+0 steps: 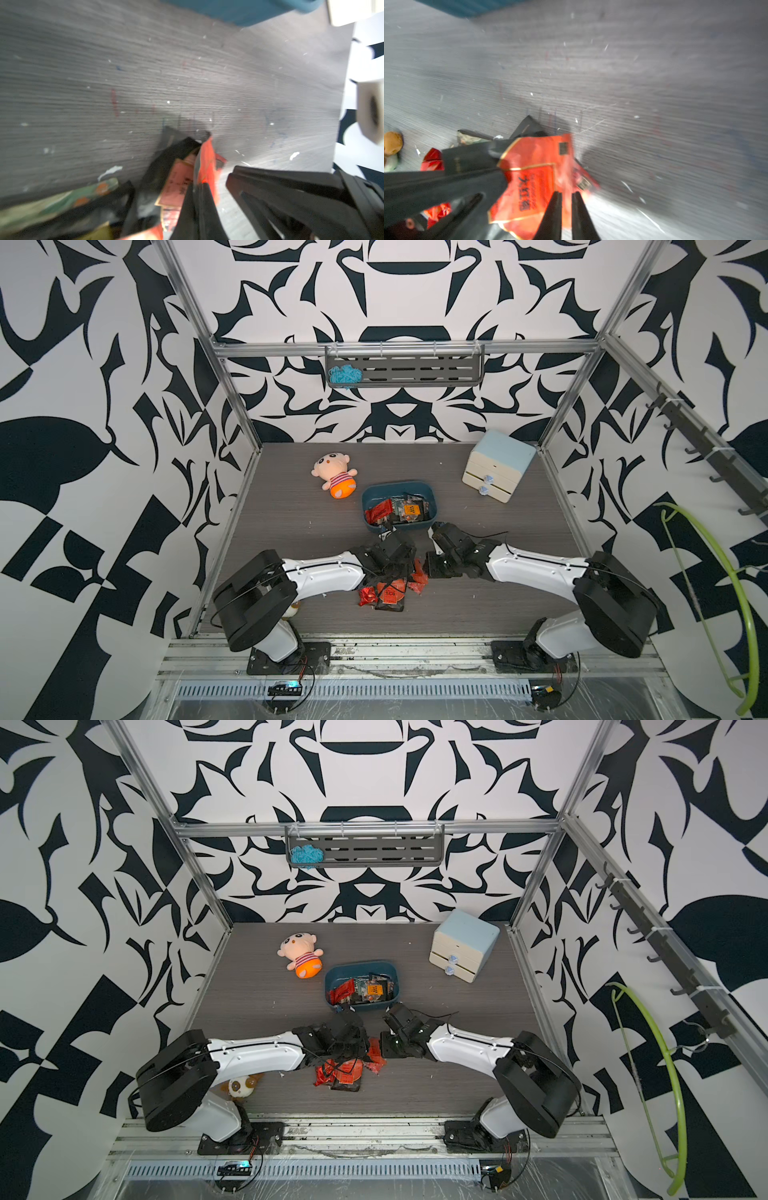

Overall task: Put the tea bags into the storage box
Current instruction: Pick up the tea bag from the center of the board.

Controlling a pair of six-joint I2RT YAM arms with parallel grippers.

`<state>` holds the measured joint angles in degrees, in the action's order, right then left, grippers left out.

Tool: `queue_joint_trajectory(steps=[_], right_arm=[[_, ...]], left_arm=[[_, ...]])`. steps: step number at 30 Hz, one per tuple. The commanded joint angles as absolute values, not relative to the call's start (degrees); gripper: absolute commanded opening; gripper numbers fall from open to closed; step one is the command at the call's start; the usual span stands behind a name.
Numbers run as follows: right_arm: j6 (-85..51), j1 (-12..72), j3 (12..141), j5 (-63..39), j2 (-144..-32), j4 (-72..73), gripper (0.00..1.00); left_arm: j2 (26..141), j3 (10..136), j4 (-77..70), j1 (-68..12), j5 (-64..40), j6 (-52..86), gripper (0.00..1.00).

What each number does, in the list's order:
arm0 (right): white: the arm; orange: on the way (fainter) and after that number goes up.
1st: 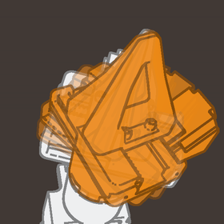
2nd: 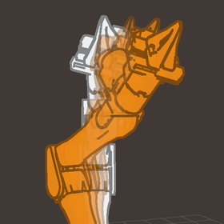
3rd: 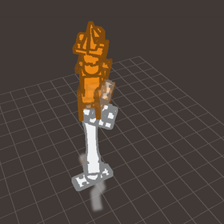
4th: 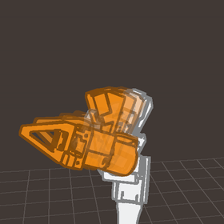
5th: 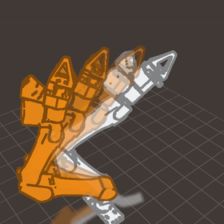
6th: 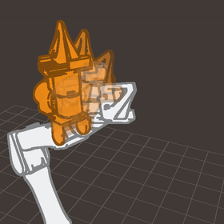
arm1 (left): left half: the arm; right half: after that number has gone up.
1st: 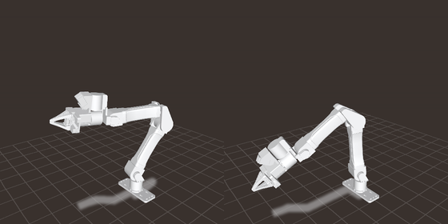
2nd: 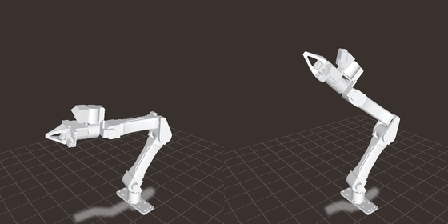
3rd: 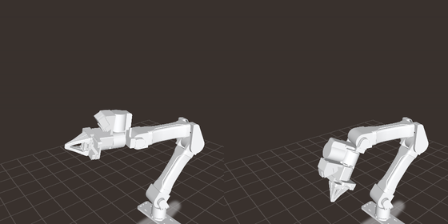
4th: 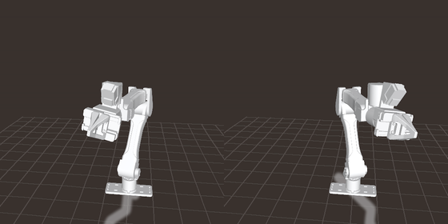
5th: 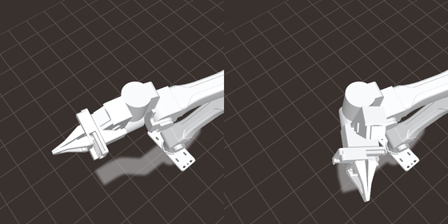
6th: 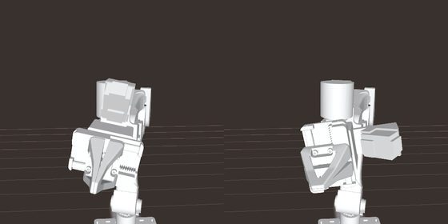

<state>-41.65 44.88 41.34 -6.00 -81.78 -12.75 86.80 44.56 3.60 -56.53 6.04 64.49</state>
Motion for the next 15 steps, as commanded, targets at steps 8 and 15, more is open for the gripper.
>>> queue_joint_trajectory(steps=[8, 15], right_arm=[[-38.11, 43.90, 42.74, 9.15, -69.28, -21.52, 0.25], [-37.91, 43.53, 39.18, 14.31, -61.43, -20.33, 0.26]], left_arm=[[74.38, 45.87, 19.43, -56.34, 14.05, 60.65, 0.00], [71.41, 55.46, 28.61, -56.06, 21.34, 52.20, 0.00]])
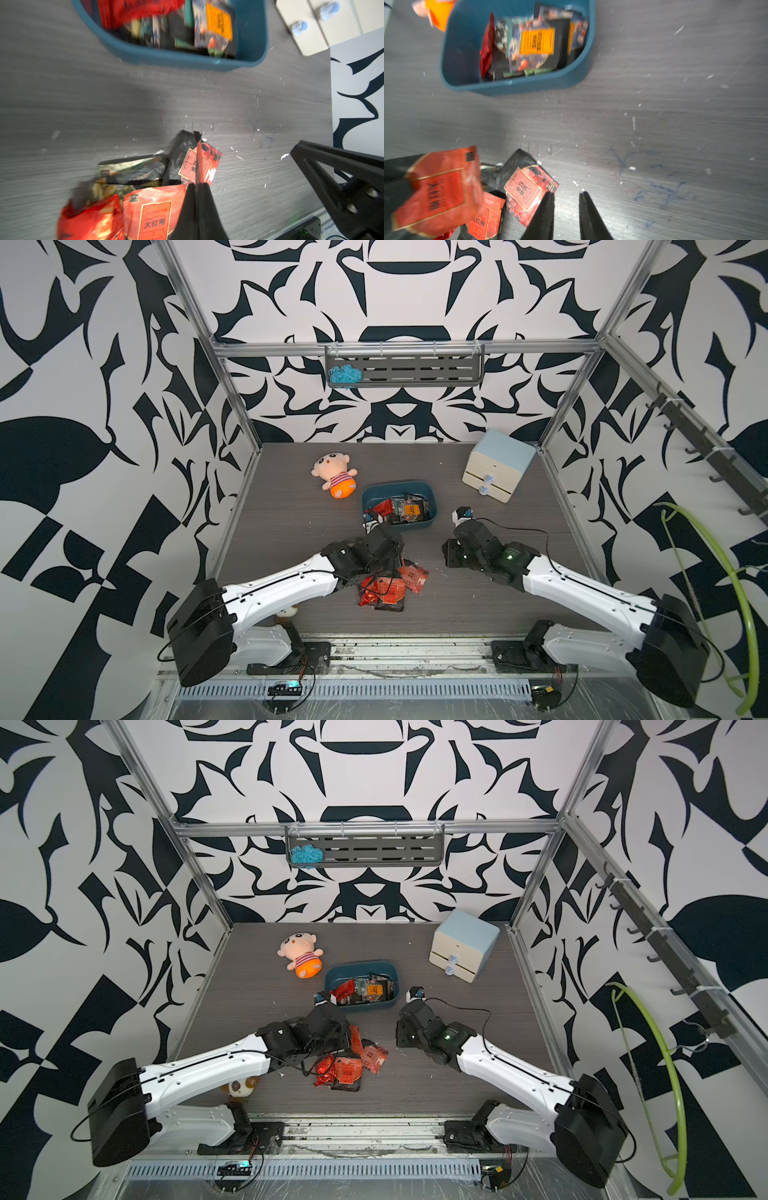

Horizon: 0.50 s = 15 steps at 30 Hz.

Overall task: Put the tea bags into the storage box
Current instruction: Pick up the tea bag from the center of the board, then place the tea bag in the storage box.

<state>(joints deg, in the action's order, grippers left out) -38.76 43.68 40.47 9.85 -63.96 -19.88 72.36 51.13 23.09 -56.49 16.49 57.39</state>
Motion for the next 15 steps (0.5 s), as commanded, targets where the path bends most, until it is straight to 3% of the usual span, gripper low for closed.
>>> queue_joint_trajectory(steps=[1, 15], right_arm=[[-37.95, 43.50, 38.67, 14.47, -60.57, -19.95, 0.26], [-38.14, 43.42, 33.08, 12.86, -53.05, -19.28, 0.26]], left_arm=[[72.18, 57.02, 29.30, -55.63, 21.82, 51.54, 0.00], [96.48, 81.45, 27.31, -45.88, 14.83, 45.67, 0.00]])
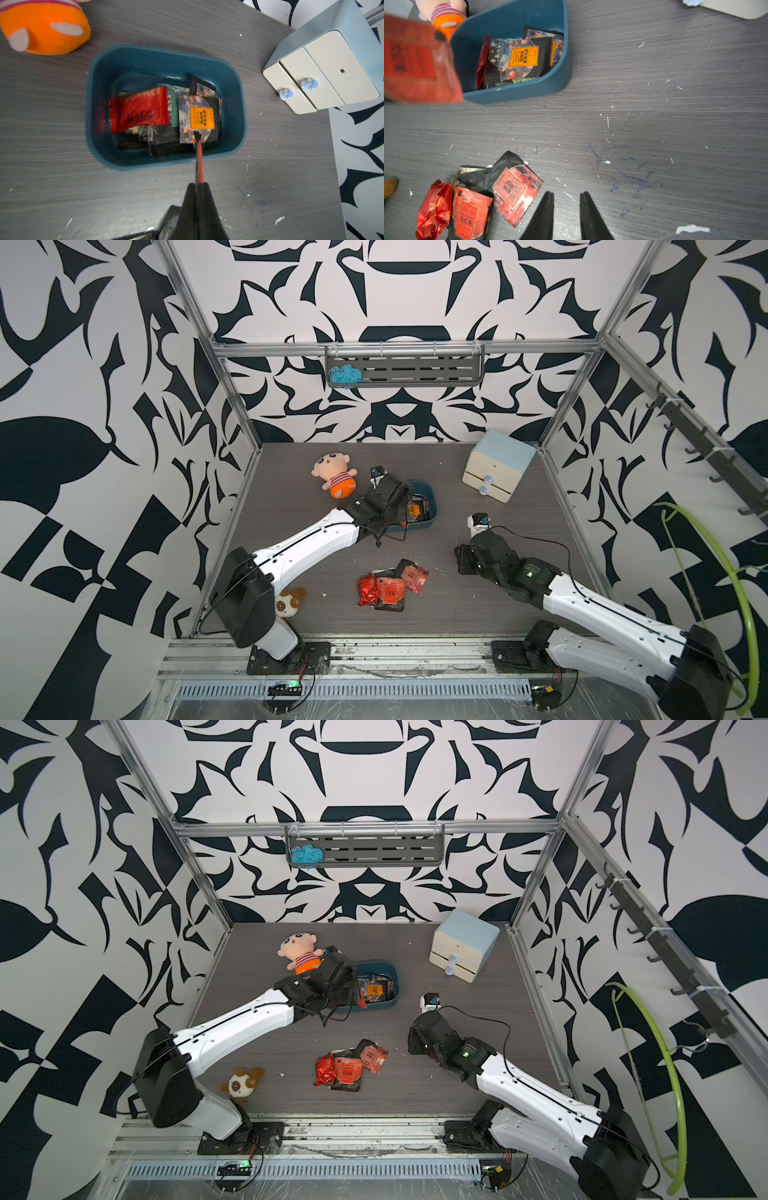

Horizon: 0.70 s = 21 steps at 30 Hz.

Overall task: Put the tea bags into the storage box
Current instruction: Place the tea bag in the storage box.

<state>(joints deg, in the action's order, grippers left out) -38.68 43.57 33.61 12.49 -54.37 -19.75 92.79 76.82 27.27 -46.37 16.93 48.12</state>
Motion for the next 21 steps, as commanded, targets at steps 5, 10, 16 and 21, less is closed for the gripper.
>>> queue_joint_trajectory(steps=[5, 10, 16, 21], right_arm=[[-37.77, 43.47, 31.98, 13.05, -51.94, -19.99, 0.26], [-35.06, 43.43, 32.96, 14.10, -51.68, -21.43, 0.26], [-32.13, 43.42, 33.99, 14.06, -52.91, -21.18, 0.26], [-31.03, 43.48, 34.97, 13.72, -55.55, -21.06, 0.26]], left_arm=[[105.76, 89.41, 27.86, -44.27, 14.41, 45.23, 0.00], [111.37, 93.65, 26.82, -43.42, 13.80, 45.02, 0.00], [114.29, 94.65, 24.06, -42.55, 13.51, 43.07, 0.00], [116.32, 95.73, 23.97, -41.90, 12.19, 43.56, 0.00]])
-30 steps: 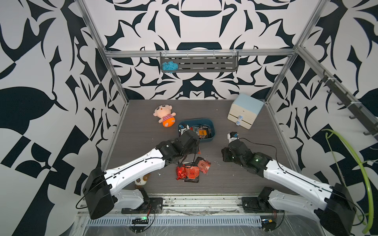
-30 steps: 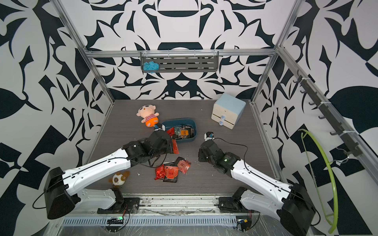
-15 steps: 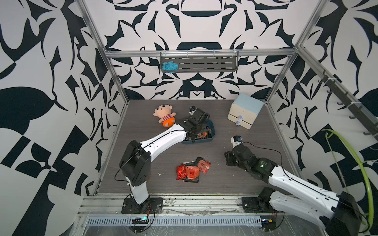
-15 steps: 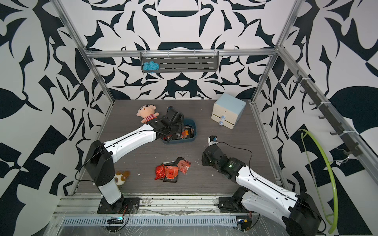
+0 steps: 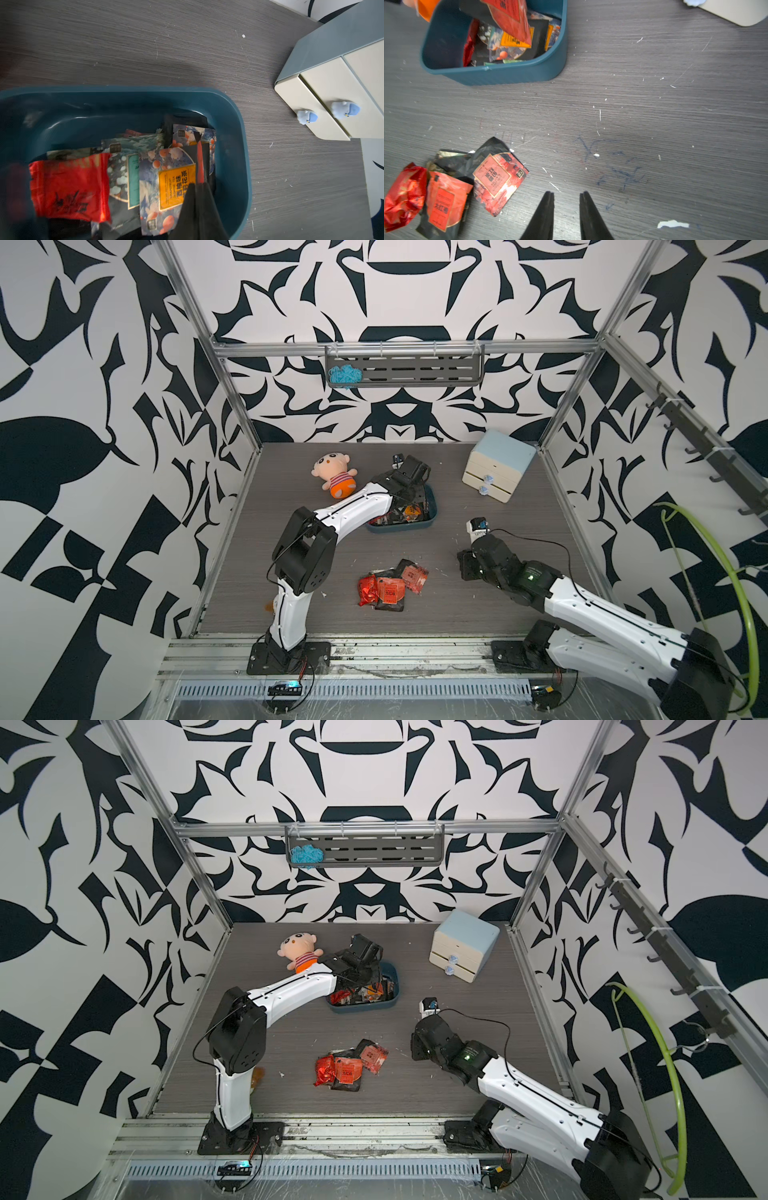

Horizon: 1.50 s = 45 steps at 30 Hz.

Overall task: Put the tea bags into the storage box
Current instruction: Place the tea bag in the storage box, then pick up the tea bag from the center of the board.

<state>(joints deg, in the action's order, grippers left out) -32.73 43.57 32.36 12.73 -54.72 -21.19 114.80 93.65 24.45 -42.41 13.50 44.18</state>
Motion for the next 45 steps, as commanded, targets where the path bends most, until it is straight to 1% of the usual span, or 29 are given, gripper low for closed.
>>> queue_joint_trajectory(steps=[1, 3, 9, 10, 11, 12, 14, 17, 18, 22, 25, 27, 29, 31, 32, 35, 39, 42, 45], right_arm=[[-31.03, 43.42, 35.12, 13.66, -55.92, -21.10, 0.26], [-30.98, 43.46, 35.33, 13.36, -56.74, -21.09, 0.26], [-30.85, 43.42, 36.02, 11.90, -58.18, -21.47, 0.28], [-30.85, 43.45, 36.08, 11.39, -58.40, -21.44, 0.29], [-30.93, 43.42, 36.21, 11.18, -58.65, -21.44, 0.30], [-31.04, 43.43, 36.28, 11.23, -58.98, -21.45, 0.30], [-31.87, 43.42, 36.76, 8.11, -60.11, -21.46, 0.31], [-32.56, 43.42, 38.07, 7.72, -62.39, -23.28, 0.32], [-32.93, 43.42, 38.30, 7.35, -62.94, -23.50, 0.32], [-34.27, 43.43, 38.50, 5.46, -63.61, -23.33, 0.32], [-35.28, 43.42, 38.50, 3.86, -63.76, -22.38, 0.32], [-36.09, 43.42, 38.58, 2.74, -64.22, -21.68, 0.33], [-37.38, 43.47, 38.82, 2.28, -64.91, -21.44, 0.35], [-38.70, 43.42, 39.27, 2.00, -65.99, -21.60, 0.41], [-39.24, 43.44, 39.50, 1.49, -66.60, -21.57, 0.45], [-40.04, 43.42, 39.73, -0.45, -68.21, -20.69, 0.46], [-40.21, 43.42, 39.65, -2.36, -70.39, -18.99, 0.45], [-40.83, 43.46, 39.52, -3.48, -71.89, -17.92, 0.43], [-41.48, 43.42, 39.24, -4.58, -73.06, -17.01, 0.42]], left_arm=[[116.83, 96.25, 24.80, -41.71, 11.75, 43.98, 0.00], [117.81, 96.89, 25.80, -41.30, 10.03, 44.55, 0.00], [117.82, 95.91, 27.07, -40.90, 9.05, 45.35, 0.00], [117.33, 95.46, 27.15, -40.79, 9.21, 45.35, 0.03], [116.50, 94.78, 26.91, -40.85, 9.55, 45.27, 0.08], [115.65, 94.06, 26.81, -40.76, 10.02, 45.03, 0.14], [113.66, 92.56, 26.81, -40.76, 11.06, 44.50, 0.27], [109.83, 89.69, 27.78, -40.74, 13.89, 43.79, 0.39], [108.34, 88.61, 28.41, -40.71, 14.90, 43.77, 0.41], [101.72, 84.41, 31.15, -40.74, 16.68, 43.42, 0.41], [95.61, 79.30, 31.47, -41.46, 15.12, 44.11, 0.38], [91.83, 75.87, 31.95, -43.40, 14.59, 44.66, 0.35], [88.80, 72.84, 32.85, -44.96, 12.28, 46.28, 0.33], [85.51, 68.41, 31.40, -45.66, 6.63, 48.78, 0.28], [83.40, 65.71, 30.10, -46.70, 5.60, 49.79, 0.27], [79.25, 60.60, 28.63, -50.72, 6.15, 51.58, 0.26], [78.95, 57.92, 30.91, -54.73, 7.73, 54.39, 0.22], [80.41, 54.96, 27.67, -56.52, 6.63, 56.25, 0.19], [83.73, 54.74, 25.51, -57.65, 5.58, 57.45, 0.14]])
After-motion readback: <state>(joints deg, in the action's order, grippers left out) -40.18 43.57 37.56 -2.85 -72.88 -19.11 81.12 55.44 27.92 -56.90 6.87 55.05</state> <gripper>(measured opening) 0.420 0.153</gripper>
